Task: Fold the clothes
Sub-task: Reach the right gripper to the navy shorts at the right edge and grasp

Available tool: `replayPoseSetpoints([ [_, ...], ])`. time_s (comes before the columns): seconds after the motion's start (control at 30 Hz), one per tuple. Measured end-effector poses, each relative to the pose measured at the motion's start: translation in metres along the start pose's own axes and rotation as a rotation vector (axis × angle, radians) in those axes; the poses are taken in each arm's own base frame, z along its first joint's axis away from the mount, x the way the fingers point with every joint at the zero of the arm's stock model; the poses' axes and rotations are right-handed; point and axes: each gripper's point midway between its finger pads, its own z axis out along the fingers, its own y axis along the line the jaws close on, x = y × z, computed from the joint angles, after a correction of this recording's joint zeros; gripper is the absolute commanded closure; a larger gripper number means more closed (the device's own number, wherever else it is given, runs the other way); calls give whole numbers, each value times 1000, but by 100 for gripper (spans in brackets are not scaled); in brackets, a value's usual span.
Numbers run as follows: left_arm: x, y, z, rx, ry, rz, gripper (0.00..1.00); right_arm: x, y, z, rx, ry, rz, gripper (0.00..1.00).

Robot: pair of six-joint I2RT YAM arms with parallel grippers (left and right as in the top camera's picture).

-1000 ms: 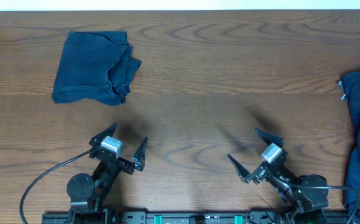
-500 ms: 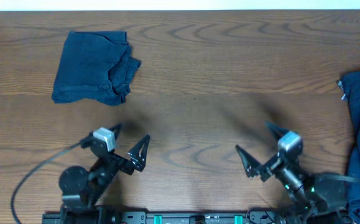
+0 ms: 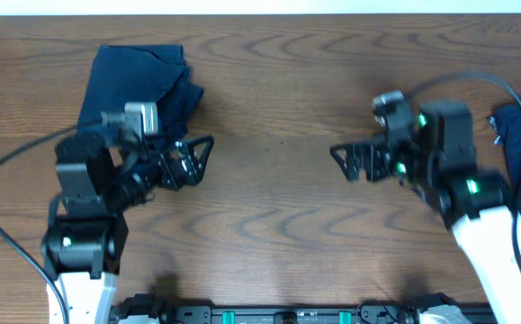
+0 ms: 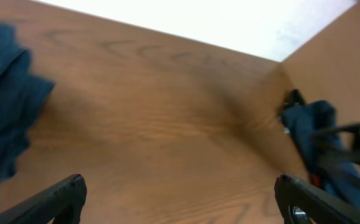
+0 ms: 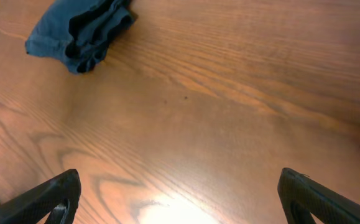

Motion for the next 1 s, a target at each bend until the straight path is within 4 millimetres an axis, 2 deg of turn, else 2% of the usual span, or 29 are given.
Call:
replayPoseSetpoints([
  [0.07,-6,-7,2,36,10,0,2,-6,-3,12,-4,49,22,1],
  [0.13,-3,-8,4,51,34,-14,2,-6,-12,19,23,100,56,1],
  [0.2,7,-7,6,58,77,-43,2,-7,-31,18,91,157,129,1],
  [0.27,18,-7,6,68,121,-58,2,-17,-56,11,179,179,198,1],
  [0.37,27,-9,5,86,157,-53,2,-43,-109,-11,329,146,316,1],
  [0.4,28,-10,5,91,163,-48,2,-53,-132,-21,383,120,365,1],
  [0.47,30,-11,5,100,169,-39,2,-63,-171,-39,477,78,441,5],
  [0.53,31,-12,4,105,176,-32,2,-64,-217,-59,579,41,537,10],
  [0.6,36,-11,3,100,194,-40,2,-57,-260,-78,664,18,638,14],
  [0.77,64,5,-1,9,298,-108,2,-22,-344,-112,802,-19,839,12],
  [0.9,86,28,-1,-106,395,-151,2,4,-388,-129,862,-45,936,12],
  [1.0,91,38,0,-149,420,-152,2,18,-411,-138,895,-64,976,12],
])
